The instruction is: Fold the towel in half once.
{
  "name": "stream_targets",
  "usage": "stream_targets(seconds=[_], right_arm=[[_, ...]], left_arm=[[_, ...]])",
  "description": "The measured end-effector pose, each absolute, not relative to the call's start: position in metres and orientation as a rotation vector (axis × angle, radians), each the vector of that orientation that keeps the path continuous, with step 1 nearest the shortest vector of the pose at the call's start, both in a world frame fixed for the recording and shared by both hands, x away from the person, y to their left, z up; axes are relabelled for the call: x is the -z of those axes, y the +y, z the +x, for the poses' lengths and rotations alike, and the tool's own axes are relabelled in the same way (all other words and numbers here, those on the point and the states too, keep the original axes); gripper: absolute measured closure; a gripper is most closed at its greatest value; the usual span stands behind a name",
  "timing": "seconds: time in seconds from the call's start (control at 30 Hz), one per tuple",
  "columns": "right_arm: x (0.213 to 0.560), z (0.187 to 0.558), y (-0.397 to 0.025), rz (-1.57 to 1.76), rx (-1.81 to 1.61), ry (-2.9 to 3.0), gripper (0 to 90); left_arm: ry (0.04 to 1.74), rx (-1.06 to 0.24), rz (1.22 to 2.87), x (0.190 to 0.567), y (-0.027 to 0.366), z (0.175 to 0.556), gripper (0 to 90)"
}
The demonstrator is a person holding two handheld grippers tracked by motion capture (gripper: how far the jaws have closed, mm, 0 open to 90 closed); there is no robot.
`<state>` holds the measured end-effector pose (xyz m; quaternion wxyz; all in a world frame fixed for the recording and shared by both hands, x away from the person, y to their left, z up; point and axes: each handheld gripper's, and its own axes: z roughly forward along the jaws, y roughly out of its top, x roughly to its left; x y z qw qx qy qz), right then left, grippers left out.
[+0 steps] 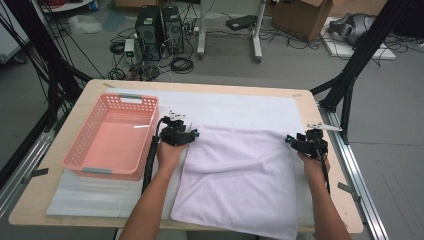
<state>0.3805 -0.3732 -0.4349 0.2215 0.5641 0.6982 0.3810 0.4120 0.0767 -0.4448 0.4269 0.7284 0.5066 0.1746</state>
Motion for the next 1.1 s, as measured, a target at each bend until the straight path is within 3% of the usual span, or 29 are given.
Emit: stream_targets(seconds=[0.1,0.17,0.2,0.23,0.27,0.37,0.53,0.67,0.7,0.73,0.8,0.93,1.1], right_arm=[[0.444,0.385,-0.370,1.590,-1.032,2.016,43.0],[0.447,0.386,-0.363,1.532,-0.971,2.048,42.9],[0.447,0.387,-0.360,1.508,-0.968,2.062,50.6],[0.447,0.387,-0.358,1.483,-0.970,2.075,64.3],[0.447,0.387,-0.357,1.467,-1.004,2.100,81.1],[0.444,0.394,-0.351,1.441,-0.994,2.133,85.8],[0.436,0.402,-0.358,1.416,-1.036,1.978,86.1],[0.429,0.412,-0.357,1.427,-1.078,1.867,85.6],[0.429,0.414,-0.355,1.439,-1.075,1.865,84.7],[0.429,0.415,-0.352,1.448,-1.051,1.866,81.0],[0.431,0.416,-0.350,1.479,-1.051,1.870,67.9],[0.428,0.408,-0.351,1.481,-1.061,1.921,59.9],[0.421,0.388,-0.356,1.451,-1.060,1.968,56.9]], left_arm=[[1.256,-0.384,1.841,0.452,0.069,0.413,41.3],[1.224,-0.479,1.907,0.452,0.059,0.410,40.4],[1.214,-0.513,1.930,0.451,0.058,0.409,45.6],[1.214,-0.471,1.914,0.450,0.060,0.410,57.0],[1.243,-0.422,1.889,0.450,0.059,0.410,81.2],[1.255,-0.443,1.832,0.447,0.060,0.409,84.7],[1.123,-0.562,1.712,0.431,0.064,0.403,84.7],[1.143,-0.559,1.634,0.432,0.069,0.407,83.3],[1.159,-0.547,1.633,0.434,0.069,0.407,79.9],[1.175,-0.529,1.637,0.435,0.069,0.408,70.5],[1.185,-0.495,1.651,0.435,0.071,0.407,57.3],[1.159,-0.453,1.688,0.434,0.073,0.400,48.2],[1.091,-0.420,1.772,0.426,0.069,0.386,47.1]])
